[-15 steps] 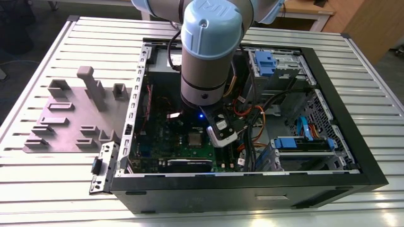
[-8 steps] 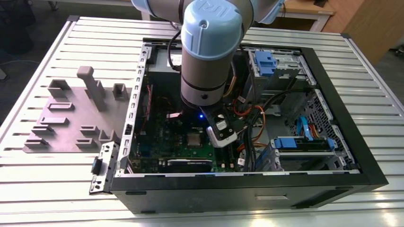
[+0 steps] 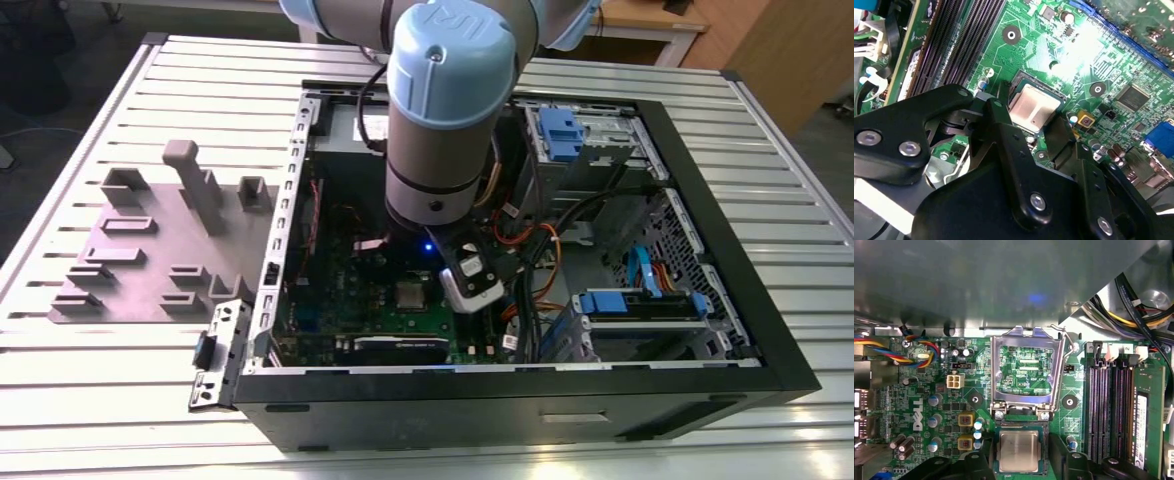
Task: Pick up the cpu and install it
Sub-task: 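Place the cpu into insertion slot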
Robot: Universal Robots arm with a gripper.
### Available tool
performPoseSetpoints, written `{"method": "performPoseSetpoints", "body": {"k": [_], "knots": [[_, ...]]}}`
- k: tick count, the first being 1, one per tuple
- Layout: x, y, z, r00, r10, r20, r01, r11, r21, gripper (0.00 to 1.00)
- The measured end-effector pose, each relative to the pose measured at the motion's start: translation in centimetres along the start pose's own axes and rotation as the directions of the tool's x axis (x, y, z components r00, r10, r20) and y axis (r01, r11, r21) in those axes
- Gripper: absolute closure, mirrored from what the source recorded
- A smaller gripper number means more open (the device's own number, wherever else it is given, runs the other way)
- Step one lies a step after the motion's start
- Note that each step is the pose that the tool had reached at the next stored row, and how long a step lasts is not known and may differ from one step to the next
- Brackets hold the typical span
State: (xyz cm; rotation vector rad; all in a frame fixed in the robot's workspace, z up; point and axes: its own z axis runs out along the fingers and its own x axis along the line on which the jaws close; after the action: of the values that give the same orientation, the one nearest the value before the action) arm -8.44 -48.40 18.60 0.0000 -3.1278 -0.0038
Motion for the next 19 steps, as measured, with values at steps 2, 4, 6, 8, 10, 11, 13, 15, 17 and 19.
{"method": "performPoseSetpoints", "body": {"k": [2, 4, 6, 8, 10, 11, 13, 15, 17, 19], "knots": [[0.0, 0.0, 0.02, 1.0, 0.0, 0.0001, 0.0, 1.0, -0.0002, 0.45], [-0.01, 0.01, 0.02, 1.0, 0.0, 0.0002, 0.0, 1.0, -0.0003, 0.45], [-0.02, 0.02, -0.12, 1.0, 0.0, 0.0007, 0.0, 1.0, -0.0016, 0.45], [-0.02, 0.01, -0.43, 1.0, 0.0, 0.0003, 0.0, 1.0, -0.0015, 0.45], [-0.01, 0.01, -0.45, 1.0, 0.0, 0.0002, 0.0, 1.0, -0.0013, 0.45], [-0.01, 0.01, -0.45, 1.0, 0.0, 0.0003, 0.0, 1.0, -0.0014, 0.45], [-0.01, 0.01, -0.45, 1.0, 0.0, 0.0002, 0.0, 1.0, -0.0013, 0.45], [-0.01, 0.01, -0.45, 1.0, 0.0, 0.0002, 0.0, 1.0, -0.0013, 0.45], [-0.01, 0.01, -0.45, 1.0, 0.0, 0.0002, 0.0, 1.0, -0.0013, 0.45], [0.0, 0.01, -0.45, 1.0, 0.0, 0.0002, 0.0, 1.0, -0.0013, 0.45]]}}
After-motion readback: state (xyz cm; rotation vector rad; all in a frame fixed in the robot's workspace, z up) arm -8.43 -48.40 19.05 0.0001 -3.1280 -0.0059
